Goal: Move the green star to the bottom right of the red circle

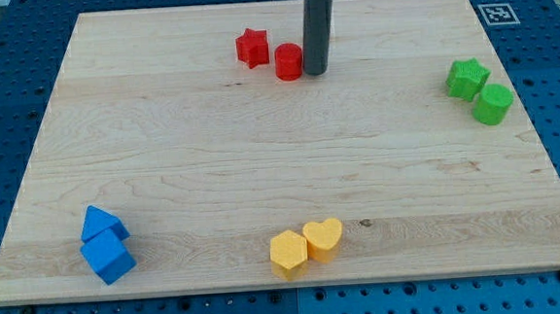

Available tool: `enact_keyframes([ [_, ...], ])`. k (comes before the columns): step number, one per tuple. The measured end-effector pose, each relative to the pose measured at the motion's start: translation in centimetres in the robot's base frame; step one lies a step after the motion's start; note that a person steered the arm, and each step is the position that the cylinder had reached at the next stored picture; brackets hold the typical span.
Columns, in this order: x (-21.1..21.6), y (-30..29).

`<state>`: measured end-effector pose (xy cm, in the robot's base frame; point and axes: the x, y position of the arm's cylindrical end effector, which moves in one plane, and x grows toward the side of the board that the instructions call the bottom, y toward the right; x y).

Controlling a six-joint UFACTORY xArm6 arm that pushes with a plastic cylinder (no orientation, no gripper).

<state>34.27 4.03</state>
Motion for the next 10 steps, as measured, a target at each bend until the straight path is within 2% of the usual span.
enact_keyframes([
  [1, 0.0, -2.1],
  [2, -0.3, 0.0],
  [3, -2.8, 5.0],
  [5, -6.1, 20.9],
  [6, -3.1, 26.9],
  [7, 1.8, 28.3],
  [8, 5.2, 26.8],
  [10, 5.3, 14.4],
])
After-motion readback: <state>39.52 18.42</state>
